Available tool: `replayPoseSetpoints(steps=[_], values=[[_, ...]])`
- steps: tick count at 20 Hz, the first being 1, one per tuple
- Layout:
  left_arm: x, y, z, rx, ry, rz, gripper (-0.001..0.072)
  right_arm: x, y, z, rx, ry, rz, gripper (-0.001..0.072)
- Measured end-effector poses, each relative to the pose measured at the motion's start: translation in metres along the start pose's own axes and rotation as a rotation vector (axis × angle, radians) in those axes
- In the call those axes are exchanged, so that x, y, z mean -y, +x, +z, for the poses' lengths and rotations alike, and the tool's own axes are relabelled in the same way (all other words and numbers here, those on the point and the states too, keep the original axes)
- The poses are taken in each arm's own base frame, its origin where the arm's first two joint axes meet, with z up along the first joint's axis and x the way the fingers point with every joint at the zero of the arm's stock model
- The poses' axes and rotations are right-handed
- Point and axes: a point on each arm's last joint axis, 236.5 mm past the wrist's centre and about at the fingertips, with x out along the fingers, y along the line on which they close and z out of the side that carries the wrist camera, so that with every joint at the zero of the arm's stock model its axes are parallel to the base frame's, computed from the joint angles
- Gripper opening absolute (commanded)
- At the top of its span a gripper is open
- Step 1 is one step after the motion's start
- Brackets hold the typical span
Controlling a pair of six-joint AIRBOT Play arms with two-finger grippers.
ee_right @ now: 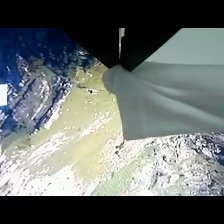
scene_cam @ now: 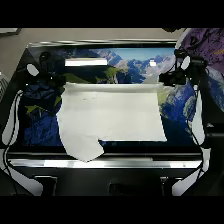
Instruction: Fold the clothes and pants, and hang the long-sleeved shirts on hangers.
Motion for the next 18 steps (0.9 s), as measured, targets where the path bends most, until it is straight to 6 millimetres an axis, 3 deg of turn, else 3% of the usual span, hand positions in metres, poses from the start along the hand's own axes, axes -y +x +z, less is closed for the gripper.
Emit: replayPoseSetpoints(steps=[9,12,18], values=[[0.005,-0.02,-0.09,-0.397,-0.067,-0.008,0.0014,0.004,0.017,-0.078,-0.335,0.028,-0.017,0.003],[0.005,-0.026,-0.105,-0.467,-0.077,-0.001,0.0016,0.001,0.02,-0.098,-0.427,0.039,-0.019,0.003],[0.002,-0.026,-0.121,-0.539,-0.093,0.008,0.0016,-0.018,0.025,-0.118,-0.51,0.011,-0.014,0.003]])
